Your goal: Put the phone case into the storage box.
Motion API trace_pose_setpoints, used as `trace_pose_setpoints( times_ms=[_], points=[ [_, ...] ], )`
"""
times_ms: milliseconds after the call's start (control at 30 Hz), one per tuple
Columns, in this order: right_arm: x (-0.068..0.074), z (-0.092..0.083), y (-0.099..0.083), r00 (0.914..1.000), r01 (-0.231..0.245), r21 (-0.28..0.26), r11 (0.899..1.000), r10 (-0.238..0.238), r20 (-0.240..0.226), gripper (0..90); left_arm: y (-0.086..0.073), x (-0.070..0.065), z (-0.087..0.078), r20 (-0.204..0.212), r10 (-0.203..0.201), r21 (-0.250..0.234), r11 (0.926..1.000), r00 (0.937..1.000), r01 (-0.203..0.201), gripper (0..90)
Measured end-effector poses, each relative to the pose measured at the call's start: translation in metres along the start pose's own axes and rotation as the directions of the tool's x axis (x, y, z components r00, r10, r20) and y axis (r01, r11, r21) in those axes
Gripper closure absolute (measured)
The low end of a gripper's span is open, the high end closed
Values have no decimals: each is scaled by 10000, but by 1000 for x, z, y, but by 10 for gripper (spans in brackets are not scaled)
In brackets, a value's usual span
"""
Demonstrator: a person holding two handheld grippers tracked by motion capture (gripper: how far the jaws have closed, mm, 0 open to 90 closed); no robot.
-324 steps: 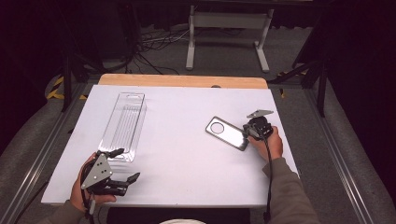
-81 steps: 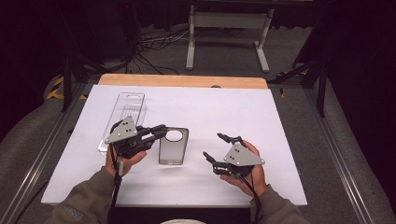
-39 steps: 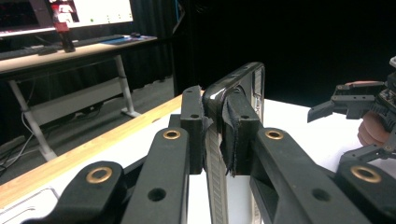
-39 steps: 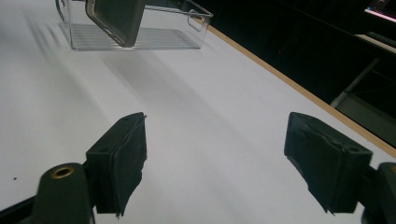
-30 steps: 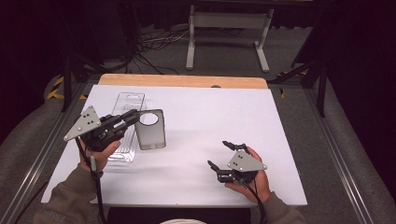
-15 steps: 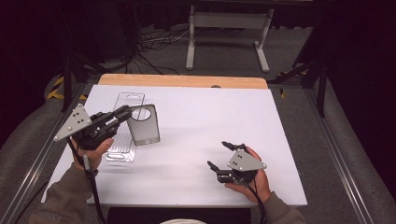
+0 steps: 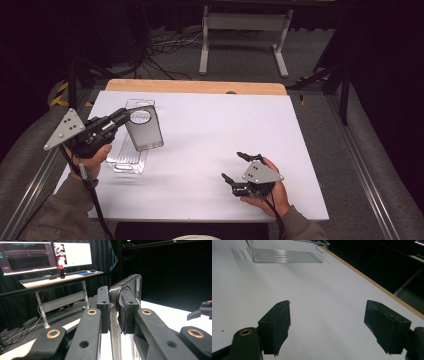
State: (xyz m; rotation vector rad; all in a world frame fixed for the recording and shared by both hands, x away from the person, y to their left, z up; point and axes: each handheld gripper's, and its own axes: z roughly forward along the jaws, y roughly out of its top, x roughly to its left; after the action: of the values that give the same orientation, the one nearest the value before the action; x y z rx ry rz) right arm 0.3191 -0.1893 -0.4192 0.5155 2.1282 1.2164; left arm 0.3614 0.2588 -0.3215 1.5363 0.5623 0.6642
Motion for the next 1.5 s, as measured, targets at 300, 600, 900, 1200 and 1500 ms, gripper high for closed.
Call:
trace_pose_setpoints(
  times_ms=[300, 600, 900, 1200, 1500],
  points=[
    [0, 1, 0, 10000, 3, 50, 10000, -3, -34, 223, 3, 9, -10, -407, -82, -213, 9997, 9991, 73, 803],
    [1, 1, 0, 9998, 66, 26, 10000, -66, -189, 223, -3, 25, -18, -944, -218, -87, 9997, 9953, 211, 803],
    [1, 1, -1, 9996, 139, 80, 9999, -137, -238, 226, -10, 36, -20, -1181, -144, 260, 9995, 9929, 176, 803],
    [1, 1, -1, 9995, 168, 98, 9998, -165, -256, 225, -17, 43, -21, -1373, -206, 419, 9988, 9903, 266, 802],
    [0, 1, -1, 9996, 135, 115, 9998, -132, -258, 224, -30, 49, -15, -1372, -142, 852, 9960, 9904, 261, 802]
  ],
)
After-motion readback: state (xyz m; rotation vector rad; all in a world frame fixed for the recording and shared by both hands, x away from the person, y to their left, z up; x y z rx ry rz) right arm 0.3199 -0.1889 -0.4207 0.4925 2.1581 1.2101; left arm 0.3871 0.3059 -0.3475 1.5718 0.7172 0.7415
